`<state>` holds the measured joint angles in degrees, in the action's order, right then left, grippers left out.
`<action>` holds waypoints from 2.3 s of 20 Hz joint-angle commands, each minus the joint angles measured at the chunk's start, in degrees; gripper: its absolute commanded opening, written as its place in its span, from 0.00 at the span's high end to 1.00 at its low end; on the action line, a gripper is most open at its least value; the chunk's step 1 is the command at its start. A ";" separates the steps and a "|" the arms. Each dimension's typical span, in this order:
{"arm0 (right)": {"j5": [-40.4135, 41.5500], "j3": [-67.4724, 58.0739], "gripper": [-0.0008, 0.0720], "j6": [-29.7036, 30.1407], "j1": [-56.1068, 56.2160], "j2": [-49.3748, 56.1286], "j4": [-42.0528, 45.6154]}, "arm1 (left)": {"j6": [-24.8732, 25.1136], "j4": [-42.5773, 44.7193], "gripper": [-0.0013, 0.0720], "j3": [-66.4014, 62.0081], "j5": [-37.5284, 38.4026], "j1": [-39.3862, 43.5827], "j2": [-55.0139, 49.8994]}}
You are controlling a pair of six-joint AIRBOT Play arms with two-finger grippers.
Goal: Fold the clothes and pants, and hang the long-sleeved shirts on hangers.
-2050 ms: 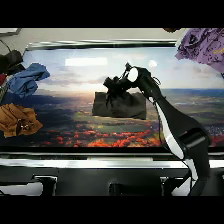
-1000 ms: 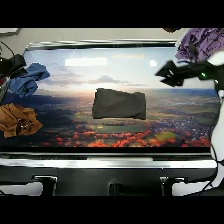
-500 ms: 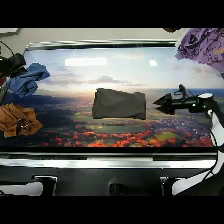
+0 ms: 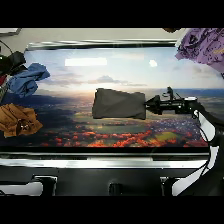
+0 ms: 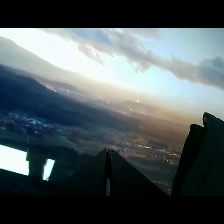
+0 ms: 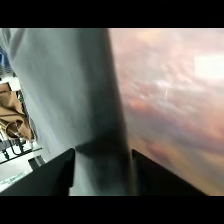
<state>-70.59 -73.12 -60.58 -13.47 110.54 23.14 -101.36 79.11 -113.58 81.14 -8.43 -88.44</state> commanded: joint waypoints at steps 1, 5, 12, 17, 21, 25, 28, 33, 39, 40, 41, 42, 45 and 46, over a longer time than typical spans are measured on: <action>2.80 0.11 0.53 0.66 3.10 0.31 -1.40 | -0.02 0.00 0.96 0.02 -0.13 -0.07 -0.26; 2.21 -1.81 0.94 0.37 3.82 -1.14 -1.22 | 0.00 0.02 0.96 0.02 -0.15 -0.07 -0.79; 3.54 -22.10 0.94 -15.65 2.95 -4.48 13.97 | -0.17 -0.02 0.96 0.02 -0.04 0.24 -1.40; 5.90 -35.28 0.94 -28.20 0.63 -4.46 22.86 | -0.17 -0.02 0.96 0.02 0.07 0.42 -1.40; 7.58 -41.24 0.94 -35.74 -6.71 -4.48 24.81 | -0.17 0.00 0.96 0.02 0.52 0.42 -1.40; 8.11 -42.69 0.94 -41.31 -15.65 -6.25 26.23 | 1.09 0.09 0.96 0.02 0.48 -0.15 -1.40; 6.73 -42.69 0.94 -46.40 -21.75 -8.33 33.70 | 1.07 0.07 0.96 0.02 0.48 -0.94 -1.40; -4.17 -42.66 0.94 -53.40 -28.65 -11.13 48.98 | 1.07 0.04 0.96 0.02 0.50 -1.25 -1.40; -11.30 -28.48 0.94 -57.44 -29.55 -19.65 66.34 | 1.07 0.04 0.96 0.02 0.50 -1.25 -1.40; -10.21 -23.54 0.94 -58.18 -29.55 -22.01 67.60 | 1.07 0.04 0.96 0.02 0.50 -1.25 -1.40; -8.72 -19.02 0.94 -58.95 -29.55 -24.26 68.06 | 1.07 0.04 0.96 0.02 0.52 -1.25 -1.40; -7.10 -14.43 0.94 -59.49 -29.55 -26.62 68.76 | 1.07 0.04 0.96 0.02 0.52 -1.25 -1.40; -5.31 -4.07 0.94 -60.30 -29.55 -31.76 73.37 | 1.07 0.04 0.96 0.02 0.52 -1.25 -1.40; -5.33 -1.33 0.94 -60.30 -29.55 -32.79 75.12 | 1.07 0.04 0.96 0.02 0.50 -1.25 -1.40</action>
<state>-77.10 -83.64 -119.70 -42.94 82.04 92.55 -100.29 79.15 -113.58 81.67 -9.63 -89.82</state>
